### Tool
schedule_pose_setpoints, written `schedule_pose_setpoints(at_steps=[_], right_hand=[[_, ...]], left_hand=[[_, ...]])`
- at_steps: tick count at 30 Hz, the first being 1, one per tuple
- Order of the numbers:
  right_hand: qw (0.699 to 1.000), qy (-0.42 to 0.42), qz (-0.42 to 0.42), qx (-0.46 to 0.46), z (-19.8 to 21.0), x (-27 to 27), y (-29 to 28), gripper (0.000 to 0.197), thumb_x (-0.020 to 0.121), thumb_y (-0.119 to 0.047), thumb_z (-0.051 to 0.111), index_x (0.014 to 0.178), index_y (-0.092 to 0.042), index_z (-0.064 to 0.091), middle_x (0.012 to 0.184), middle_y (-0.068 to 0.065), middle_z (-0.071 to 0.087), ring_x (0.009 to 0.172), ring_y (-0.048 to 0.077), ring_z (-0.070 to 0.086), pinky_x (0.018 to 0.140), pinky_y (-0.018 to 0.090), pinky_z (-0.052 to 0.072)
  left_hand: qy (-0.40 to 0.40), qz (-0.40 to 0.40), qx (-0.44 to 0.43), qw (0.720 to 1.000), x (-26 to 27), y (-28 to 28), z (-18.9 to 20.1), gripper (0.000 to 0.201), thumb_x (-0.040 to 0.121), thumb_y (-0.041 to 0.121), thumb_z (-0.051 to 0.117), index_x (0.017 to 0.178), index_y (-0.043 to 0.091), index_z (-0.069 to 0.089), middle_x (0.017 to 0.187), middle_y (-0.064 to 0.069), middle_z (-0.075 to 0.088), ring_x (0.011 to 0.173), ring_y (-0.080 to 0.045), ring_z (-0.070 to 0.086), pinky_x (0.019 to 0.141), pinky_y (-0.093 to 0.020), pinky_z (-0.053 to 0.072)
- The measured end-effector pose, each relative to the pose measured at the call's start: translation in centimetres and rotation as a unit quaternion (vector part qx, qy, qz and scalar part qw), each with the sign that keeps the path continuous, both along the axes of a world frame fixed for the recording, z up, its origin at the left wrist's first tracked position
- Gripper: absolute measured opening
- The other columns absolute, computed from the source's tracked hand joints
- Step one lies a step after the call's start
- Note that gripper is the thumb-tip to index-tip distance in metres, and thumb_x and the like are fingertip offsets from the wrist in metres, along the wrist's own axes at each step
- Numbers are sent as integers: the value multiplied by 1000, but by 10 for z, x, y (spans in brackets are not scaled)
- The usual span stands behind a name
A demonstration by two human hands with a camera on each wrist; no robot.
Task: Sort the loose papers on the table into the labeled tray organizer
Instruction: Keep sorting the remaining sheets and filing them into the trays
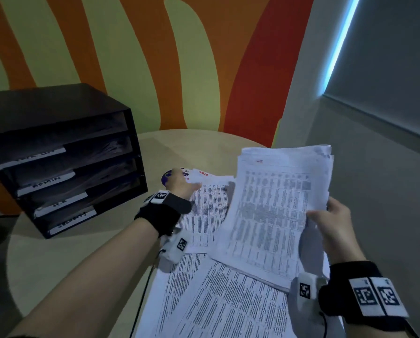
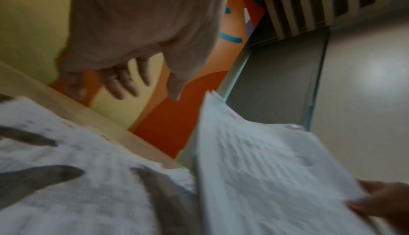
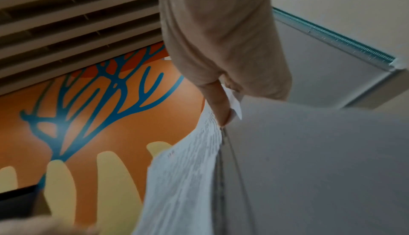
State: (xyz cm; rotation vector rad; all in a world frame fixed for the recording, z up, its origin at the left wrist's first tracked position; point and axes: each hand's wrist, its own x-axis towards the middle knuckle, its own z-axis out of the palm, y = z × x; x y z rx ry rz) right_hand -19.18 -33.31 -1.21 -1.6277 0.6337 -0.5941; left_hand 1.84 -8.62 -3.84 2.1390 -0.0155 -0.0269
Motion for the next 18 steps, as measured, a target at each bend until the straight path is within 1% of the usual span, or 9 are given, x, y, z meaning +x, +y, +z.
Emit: schedule_pose_setpoints(at_steps=[1, 2, 3, 5, 8, 10, 13, 15, 18], right_hand=[[1000, -1, -15, 5, -4, 0, -7, 35, 76, 17, 52, 96, -6, 69, 94, 17, 71, 79, 30, 67, 70, 36, 50], [999, -3, -31, 11, -9, 0, -14, 34, 75, 16, 52, 96, -6, 68, 96, 20, 71, 82, 32, 67, 71, 38, 50], [999, -1, -47, 19, -13, 0, -20, 34, 75, 15, 52, 95, -6, 68, 97, 21, 71, 85, 35, 68, 72, 41, 51], [997, 0, -67, 32, -18, 0, -29, 32, 75, 14, 52, 93, -7, 68, 96, 20, 71, 89, 38, 68, 75, 45, 52], [997, 6, -76, 26, -23, 2, -34, 29, 75, 12, 53, 92, -5, 68, 95, 20, 71, 93, 41, 67, 77, 47, 52], [997, 8, -76, 24, -25, 4, -35, 31, 75, 14, 53, 96, -5, 68, 96, 20, 70, 94, 40, 67, 80, 49, 52], [997, 10, -66, 28, -27, 6, -35, 33, 76, 16, 53, 100, -3, 67, 98, 21, 70, 94, 39, 67, 80, 46, 51], [998, 10, -61, 28, -28, 7, -36, 33, 76, 16, 53, 99, -4, 67, 99, 20, 70, 94, 38, 67, 79, 44, 50], [998, 10, -60, 28, -29, 8, -35, 32, 76, 16, 53, 91, -8, 67, 97, 18, 70, 88, 34, 65, 76, 40, 48]], left_hand=[[52, 12, 41, 998, 4, 10, -3, 89, 77, 25, 81, 143, 0, 26, 146, -21, 35, 134, -36, 37, 106, -40, 38], [104, 13, 85, 991, 8, 18, -9, 104, 75, 28, 82, 148, -1, 13, 152, -23, 22, 140, -37, 27, 110, -42, 33], [134, 11, 143, 981, 11, 23, -15, 116, 72, 32, 84, 148, -4, 5, 153, -24, 17, 141, -38, 22, 112, -43, 31], [143, 4, 259, 955, 18, 26, -30, 127, 64, 45, 87, 145, -8, 4, 148, -25, 22, 138, -38, 23, 111, -45, 32], [164, -9, 293, 942, 24, 24, -39, 128, 64, 51, 84, 145, -8, 4, 145, -24, 22, 137, -39, 23, 110, -45, 35], [174, -41, 307, 935, 28, 25, -37, 111, 67, 52, 81, 140, -7, 22, 140, -21, 29, 132, -35, 34, 105, -43, 43], [142, -51, 276, 949, 32, 28, -38, 67, 69, 33, 83, 119, -2, 55, 120, -16, 58, 110, -30, 58, 91, -35, 52], [131, -41, 261, 956, 31, 27, -43, 45, 69, 24, 82, 100, 0, 60, 102, -11, 65, 93, -29, 62, 85, -31, 53], [64, -20, 262, 963, 30, 27, -47, 26, 76, 22, 72, 71, 9, 50, 89, -8, 65, 86, -30, 60, 75, -30, 52]])
